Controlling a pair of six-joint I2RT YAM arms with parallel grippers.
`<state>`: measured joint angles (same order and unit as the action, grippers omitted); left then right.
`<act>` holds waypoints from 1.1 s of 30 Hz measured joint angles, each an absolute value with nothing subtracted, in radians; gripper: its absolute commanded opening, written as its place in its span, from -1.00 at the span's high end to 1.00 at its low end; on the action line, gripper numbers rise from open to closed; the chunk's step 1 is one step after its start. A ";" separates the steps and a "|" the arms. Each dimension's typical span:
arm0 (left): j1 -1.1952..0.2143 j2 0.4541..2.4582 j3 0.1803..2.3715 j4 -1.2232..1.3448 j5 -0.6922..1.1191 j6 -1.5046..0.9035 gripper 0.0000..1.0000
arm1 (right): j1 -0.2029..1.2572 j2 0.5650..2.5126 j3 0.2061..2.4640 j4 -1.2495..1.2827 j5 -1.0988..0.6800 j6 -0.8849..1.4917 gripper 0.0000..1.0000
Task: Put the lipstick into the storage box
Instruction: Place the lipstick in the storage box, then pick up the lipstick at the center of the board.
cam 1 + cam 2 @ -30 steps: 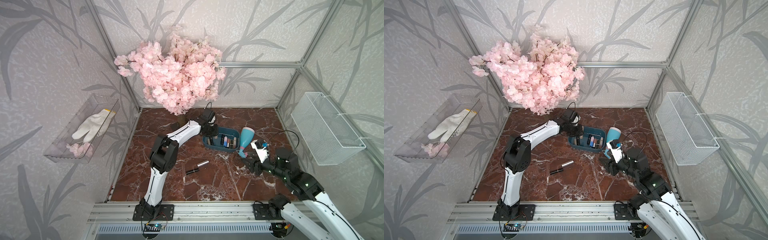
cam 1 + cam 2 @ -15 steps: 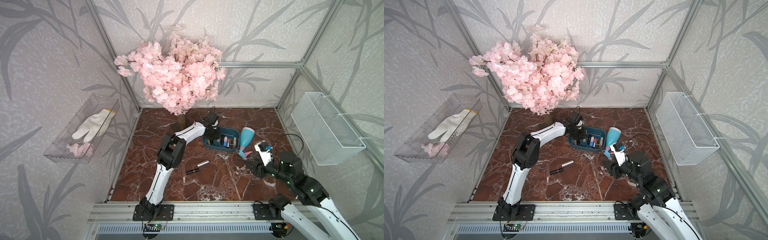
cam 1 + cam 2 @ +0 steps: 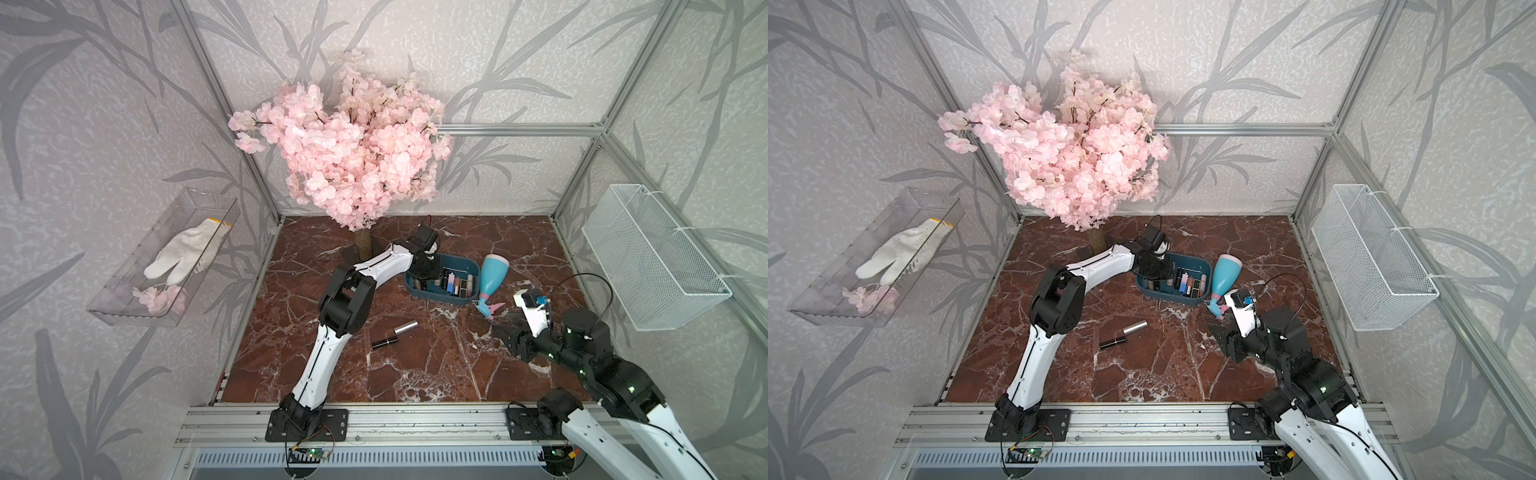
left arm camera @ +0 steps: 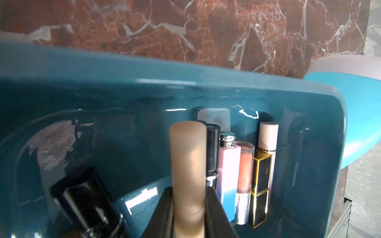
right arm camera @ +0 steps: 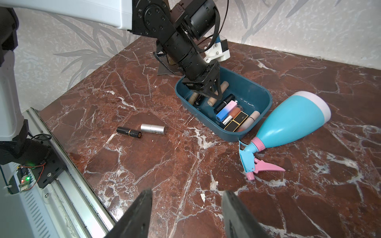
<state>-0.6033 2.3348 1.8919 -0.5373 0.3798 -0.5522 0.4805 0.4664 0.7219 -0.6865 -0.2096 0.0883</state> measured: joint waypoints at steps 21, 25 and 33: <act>-0.602 2.362 1.892 -0.514 0.399 -0.582 0.12 | 0.480 0.417 0.722 -0.728 -0.190 0.109 -0.18; -0.603 2.362 1.892 -0.507 0.404 -0.580 0.11 | 0.480 0.417 0.722 -0.730 -0.191 0.112 -0.17; -0.604 2.340 1.892 -0.516 0.399 -0.575 0.11 | 0.480 0.444 0.722 -0.706 -0.206 0.120 -0.17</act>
<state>-0.6041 2.3398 1.8919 -0.5159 0.3992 -0.5751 0.4805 0.4442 0.7219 -0.7059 -0.2062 0.1196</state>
